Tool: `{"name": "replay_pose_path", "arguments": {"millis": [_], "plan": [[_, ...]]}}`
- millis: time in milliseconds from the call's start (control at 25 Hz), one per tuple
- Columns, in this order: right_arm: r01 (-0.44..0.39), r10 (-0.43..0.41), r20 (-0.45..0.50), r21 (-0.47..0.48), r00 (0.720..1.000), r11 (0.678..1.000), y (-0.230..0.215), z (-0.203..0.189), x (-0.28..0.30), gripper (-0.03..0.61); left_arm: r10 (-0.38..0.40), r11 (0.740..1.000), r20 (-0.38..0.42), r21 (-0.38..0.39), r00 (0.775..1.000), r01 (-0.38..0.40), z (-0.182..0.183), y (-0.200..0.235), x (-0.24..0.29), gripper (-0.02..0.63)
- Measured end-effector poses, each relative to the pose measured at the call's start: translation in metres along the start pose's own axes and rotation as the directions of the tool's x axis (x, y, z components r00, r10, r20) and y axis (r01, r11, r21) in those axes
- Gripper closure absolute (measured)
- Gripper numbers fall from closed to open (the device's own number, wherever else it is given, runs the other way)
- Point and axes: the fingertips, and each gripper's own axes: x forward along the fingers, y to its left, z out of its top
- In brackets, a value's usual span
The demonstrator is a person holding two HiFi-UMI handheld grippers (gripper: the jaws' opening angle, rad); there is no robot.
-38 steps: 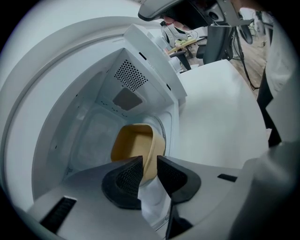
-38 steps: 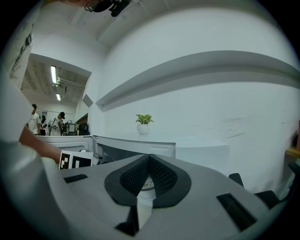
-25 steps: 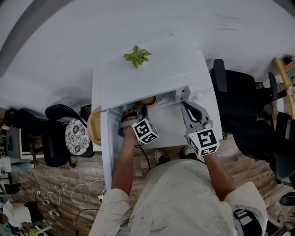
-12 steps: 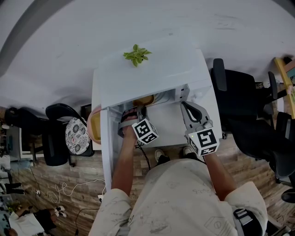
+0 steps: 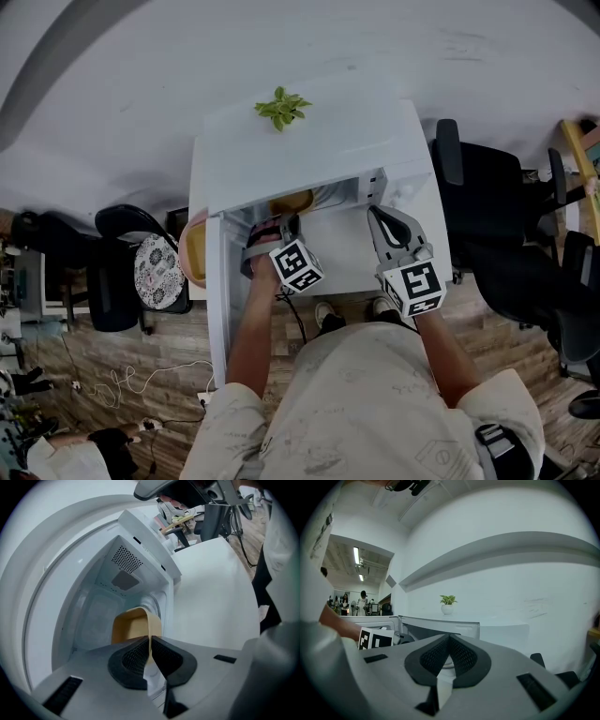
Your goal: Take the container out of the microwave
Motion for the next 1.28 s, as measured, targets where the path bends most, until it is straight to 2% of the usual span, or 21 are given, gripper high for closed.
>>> {"name": "replay_pose_path", "arguments": {"millis": [560, 1280], "plan": [[-0.030, 0.030, -0.001, 0.001, 1.000, 1.000, 0.001, -0.003, -0.005, 0.563, 0.003, 1.000, -0.019, -0.006, 1.000, -0.003, 0.009, -0.005, -0.017, 0.588], [-0.119, 0.119, -0.010, 0.015, 0.993, 0.993, 0.007, -0.013, -0.004, 0.565, 0.001, 1.000, -0.080, -0.026, 0.997, -0.003, 0.005, -0.027, -0.044, 0.588]]}}
